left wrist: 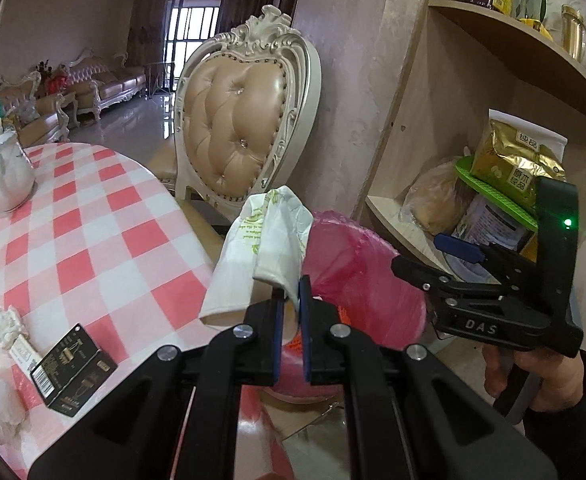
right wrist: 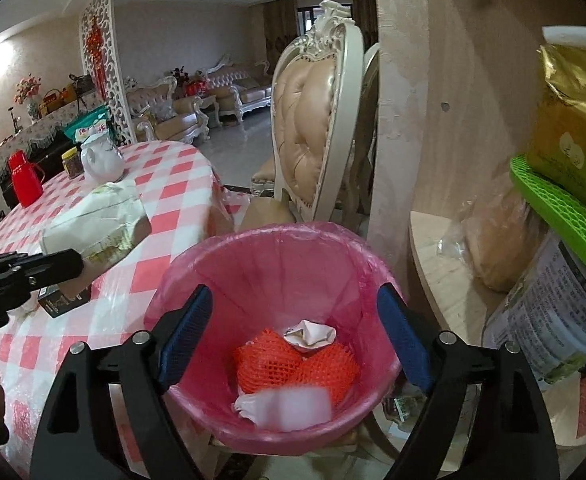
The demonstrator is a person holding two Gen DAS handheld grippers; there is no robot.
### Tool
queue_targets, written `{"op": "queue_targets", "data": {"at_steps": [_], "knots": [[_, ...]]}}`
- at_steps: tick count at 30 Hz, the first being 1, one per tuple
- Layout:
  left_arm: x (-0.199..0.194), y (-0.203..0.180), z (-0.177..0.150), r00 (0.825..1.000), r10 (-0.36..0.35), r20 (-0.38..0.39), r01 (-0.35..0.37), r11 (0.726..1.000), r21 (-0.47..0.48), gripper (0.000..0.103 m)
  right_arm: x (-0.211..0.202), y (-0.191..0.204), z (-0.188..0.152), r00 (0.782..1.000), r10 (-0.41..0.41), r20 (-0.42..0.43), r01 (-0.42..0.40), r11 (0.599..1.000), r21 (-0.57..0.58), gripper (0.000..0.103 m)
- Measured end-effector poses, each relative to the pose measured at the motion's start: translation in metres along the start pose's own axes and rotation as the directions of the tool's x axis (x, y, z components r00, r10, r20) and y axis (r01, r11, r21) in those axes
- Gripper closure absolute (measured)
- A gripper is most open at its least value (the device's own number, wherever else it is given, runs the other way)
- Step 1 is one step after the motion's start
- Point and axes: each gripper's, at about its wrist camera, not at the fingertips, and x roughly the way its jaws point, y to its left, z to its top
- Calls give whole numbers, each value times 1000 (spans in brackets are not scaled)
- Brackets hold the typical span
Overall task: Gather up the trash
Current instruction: 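Carry paper bag and foam block to the pink bin and open both tools, then move both tools back over the table trash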
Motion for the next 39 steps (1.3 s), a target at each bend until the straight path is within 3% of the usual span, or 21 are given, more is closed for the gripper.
{"op": "queue_targets", "data": {"at_steps": [13, 14, 15, 16, 22, 25, 28, 39], "knots": [[26, -11, 6, 998, -49, -30, 49, 999, 6, 95, -11, -15, -4, 1000, -17, 8, 17, 999, 29, 20], [27, -12, 6, 998, -49, -33, 49, 999, 7, 91, -11, -15, -4, 1000, -16, 6, 16, 999, 29, 20], [27, -12, 6, 998, -45, -34, 46, 999, 4, 79, -11, -15, -5, 1000, -15, 5, 14, 1000, 28, 20], [27, -11, 5, 998, -46, -34, 46, 999, 1, 76, -11, -15, -5, 1000, -14, 4, 14, 1000, 27, 20], [19, -6, 0, 999, -31, -29, 31, 1000, -5, 76, -11, -12, -6, 1000, -11, 3, 11, 1000, 24, 20], [13, 0, -4, 999, -19, -26, 18, 1000, -19, 68, -13, -8, -6, 1000, -9, 8, 9, 1000, 20, 18], [5, 7, -9, 1000, -3, -21, 3, 999, -34, 67, -15, -5, -6, 1000, -7, 9, 7, 1000, 19, 18], [-42, 41, -28, 994, 108, 26, -105, 989, -106, 39, -17, 28, -7, 1000, 28, -7, -28, 999, -21, 18]]}}
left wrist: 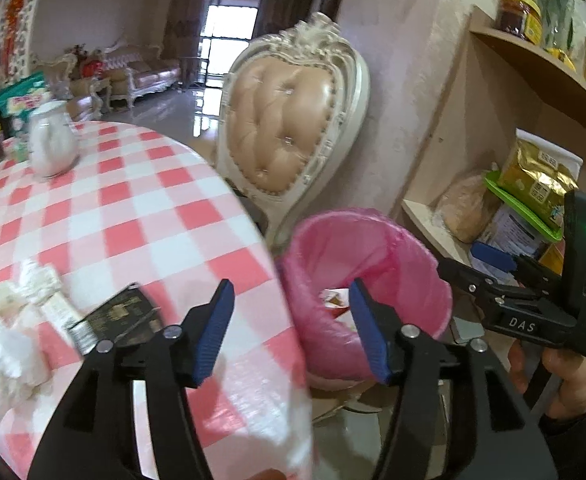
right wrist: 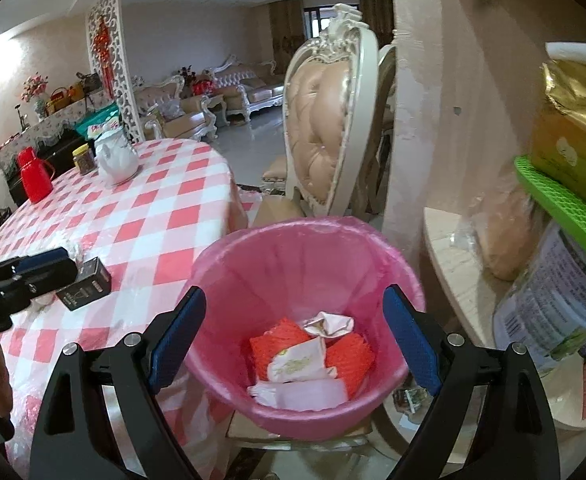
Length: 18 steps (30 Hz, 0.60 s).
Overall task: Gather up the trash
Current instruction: 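Move both tools back over the table trash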
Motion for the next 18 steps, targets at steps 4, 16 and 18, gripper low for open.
{"op": "queue_targets", "data": {"at_steps": [4, 16, 18], "knots": [[-21, 22, -6, 998, 62, 22, -61, 998, -33, 37, -2, 17, -2, 1000, 21, 11, -21, 1000, -23, 18], [-70, 91, -27, 973, 222, 56, -213, 967, -139, 32, 4, 72, -6, 996, 89, -21, -91, 991, -97, 27], [-77, 105, -31, 967, 247, 56, -235, 959, -160, 32, 5, 80, -5, 995, 97, -23, -99, 989, -106, 27]]}}
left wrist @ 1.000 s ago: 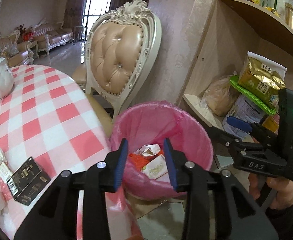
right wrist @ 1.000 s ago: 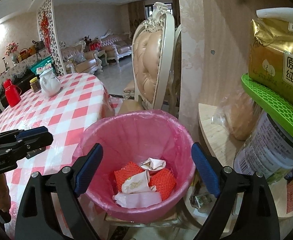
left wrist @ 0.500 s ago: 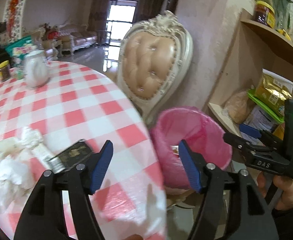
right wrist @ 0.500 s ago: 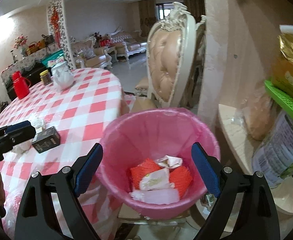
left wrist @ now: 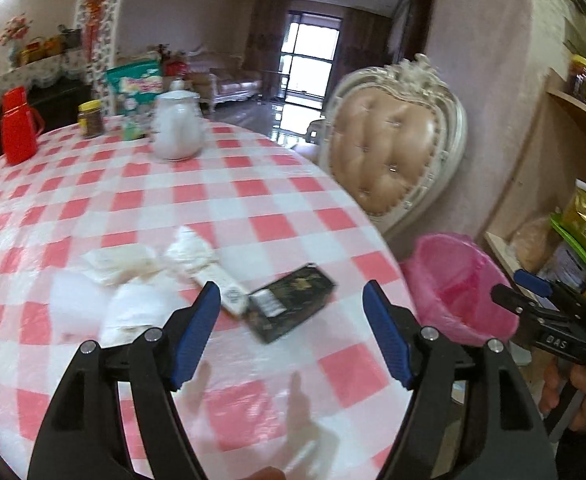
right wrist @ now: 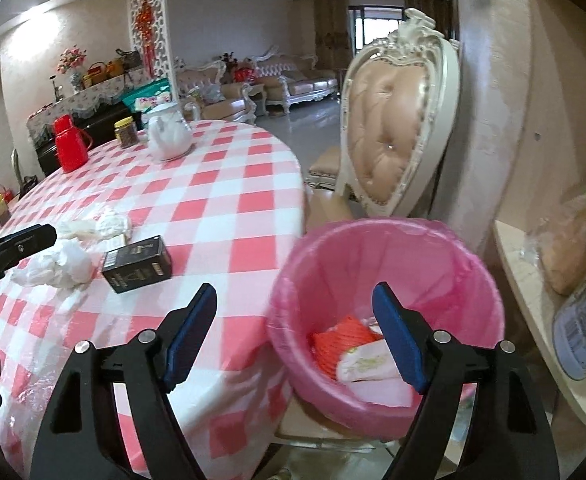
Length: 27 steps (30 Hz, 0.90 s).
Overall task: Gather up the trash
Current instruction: 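Move both tools back over the table trash, then grasp white plastic bag with left tool while right tool grasps black box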
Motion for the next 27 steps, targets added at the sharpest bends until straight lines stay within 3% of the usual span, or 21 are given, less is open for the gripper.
{"op": "queue_targets", "data": {"at_steps": [11, 27], "knots": [[9, 64, -7, 993, 112, -32, -114, 990, -82, 32, 13, 42, 8, 999, 46, -10, -46, 998, -44, 19], [50, 105, -33, 982, 122, -146, -144, 978, -148, 32, 49, 99, 17, 993, 104, -58, -109, 990, -85, 19]]}}
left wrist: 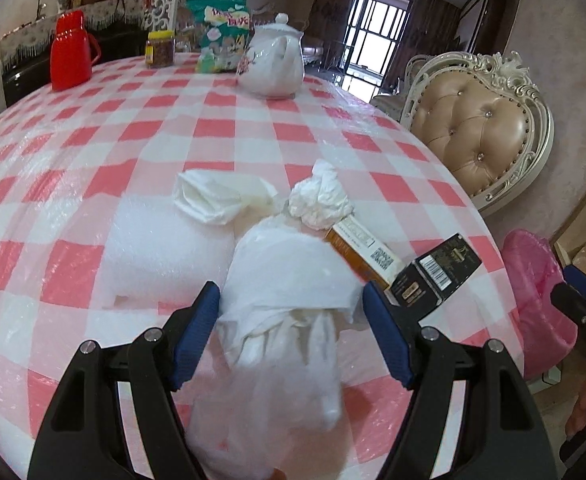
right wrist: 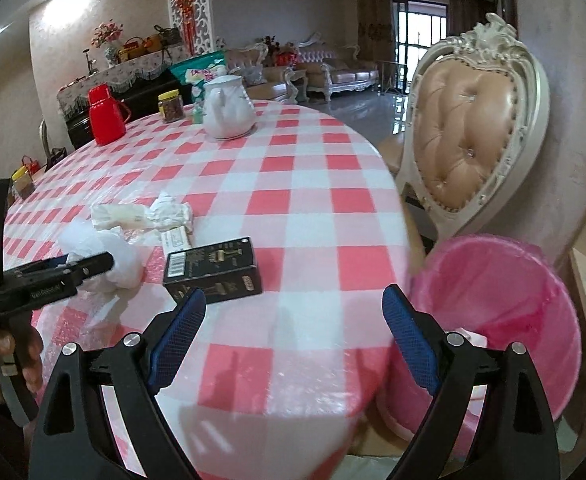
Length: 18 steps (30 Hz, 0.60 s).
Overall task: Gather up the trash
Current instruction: 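Grasp white plastic bag with left tool while right tool grasps black box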
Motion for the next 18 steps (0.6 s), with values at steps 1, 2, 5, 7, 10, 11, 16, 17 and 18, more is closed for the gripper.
{"op": "queue_targets", "data": {"at_steps": [1, 2, 5, 7, 10, 11, 16, 17, 18], "knots": [[3, 1, -1, 1000, -3, -9, 3, 1000, -2, 32, 4, 4, 2, 1000, 5, -2, -5, 1000, -5, 19], [4, 1, -2, 1000, -6, -13, 6, 1000, -4, 33, 7, 8, 3, 1000, 11, -4, -11, 1000, -9, 19], [9, 1, -3, 999, -12, -30, 12, 1000, -2, 49, 16, 18, 7, 1000, 25, -8, -26, 999, -23, 19], [10, 2, -4, 999, -16, -34, 16, 1000, 0, 53, 24, 26, 9, 999, 36, -16, -37, 999, -37, 19], [10, 2, -5, 999, -21, -35, 21, 1000, 0, 58, 35, 35, 12, 998, 52, -23, -53, 997, -57, 18], [10, 2, -5, 999, -24, -35, 23, 1000, -1, 60, 39, 38, 14, 998, 55, -29, -57, 996, -65, 19], [9, 5, -5, 999, -35, -34, 34, 999, -15, 62, 57, 49, 19, 996, 69, -51, -74, 993, -94, 19], [9, 5, -5, 999, -36, -34, 35, 999, -16, 62, 60, 51, 19, 996, 71, -55, -76, 992, -100, 19], [9, 5, -5, 999, -36, -34, 36, 999, -16, 62, 63, 53, 20, 996, 73, -59, -79, 991, -106, 19]]}}
